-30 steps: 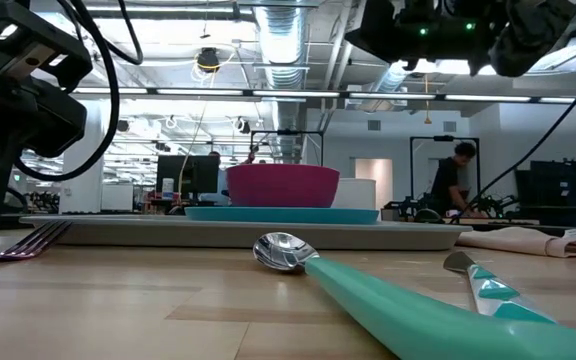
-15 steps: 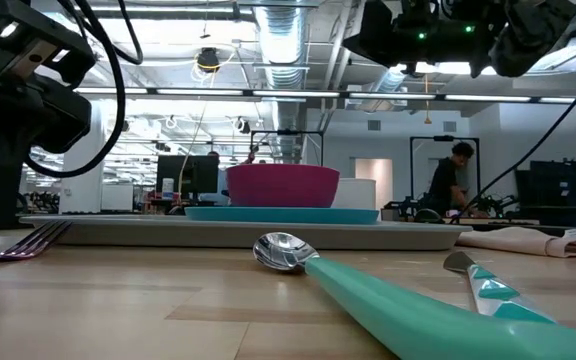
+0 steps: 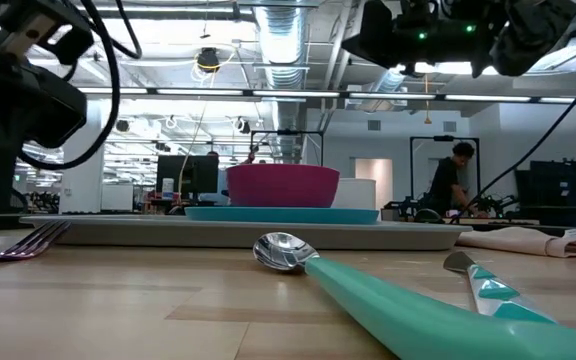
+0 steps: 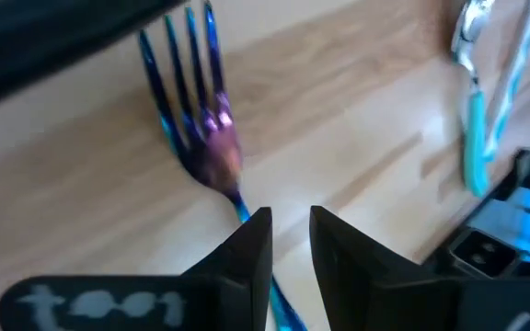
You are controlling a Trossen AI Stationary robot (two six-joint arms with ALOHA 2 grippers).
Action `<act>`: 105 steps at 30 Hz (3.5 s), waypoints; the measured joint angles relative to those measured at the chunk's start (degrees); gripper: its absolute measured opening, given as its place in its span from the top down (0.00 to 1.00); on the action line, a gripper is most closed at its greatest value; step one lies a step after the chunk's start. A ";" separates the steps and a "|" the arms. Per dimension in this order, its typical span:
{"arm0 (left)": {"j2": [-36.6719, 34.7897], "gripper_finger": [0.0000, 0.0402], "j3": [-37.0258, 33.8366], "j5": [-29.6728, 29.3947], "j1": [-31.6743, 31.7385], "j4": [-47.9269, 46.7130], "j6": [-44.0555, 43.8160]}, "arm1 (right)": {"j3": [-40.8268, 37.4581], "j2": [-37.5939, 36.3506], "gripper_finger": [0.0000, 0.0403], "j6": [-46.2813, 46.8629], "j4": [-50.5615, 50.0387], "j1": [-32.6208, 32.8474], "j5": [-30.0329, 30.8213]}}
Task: Set up tray
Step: Put the fork to the left side of the blue plate on the tray
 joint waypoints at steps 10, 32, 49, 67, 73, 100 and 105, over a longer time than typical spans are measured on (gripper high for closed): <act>0.00 0.84 0.00 -2.59 -3.39 0.19 -6.90 | 0.00 0.00 0.80 -0.02 0.02 0.37 0.00; 11.12 0.84 21.06 2.73 -3.14 -26.96 -4.17 | -0.02 -0.02 0.80 0.00 0.22 0.37 0.00; 13.20 0.84 20.96 0.76 -1.55 -29.96 -4.56 | -0.02 -0.02 0.80 -0.02 0.28 0.35 0.00; 16.68 0.84 21.28 2.34 -1.34 -27.86 -2.91 | -0.02 -0.02 0.80 -0.41 0.25 0.35 -0.01; 17.09 0.84 21.14 2.32 -1.14 -26.83 -2.43 | -0.02 -0.02 0.80 -0.41 0.25 0.35 0.00; 16.59 0.99 36.59 5.77 5.85 -57.56 -2.59 | -0.02 0.00 0.80 -0.42 -0.25 0.35 0.00; 12.93 0.99 42.87 -0.18 9.05 -63.53 1.66 | -0.02 0.01 0.80 -0.42 -0.55 0.35 0.00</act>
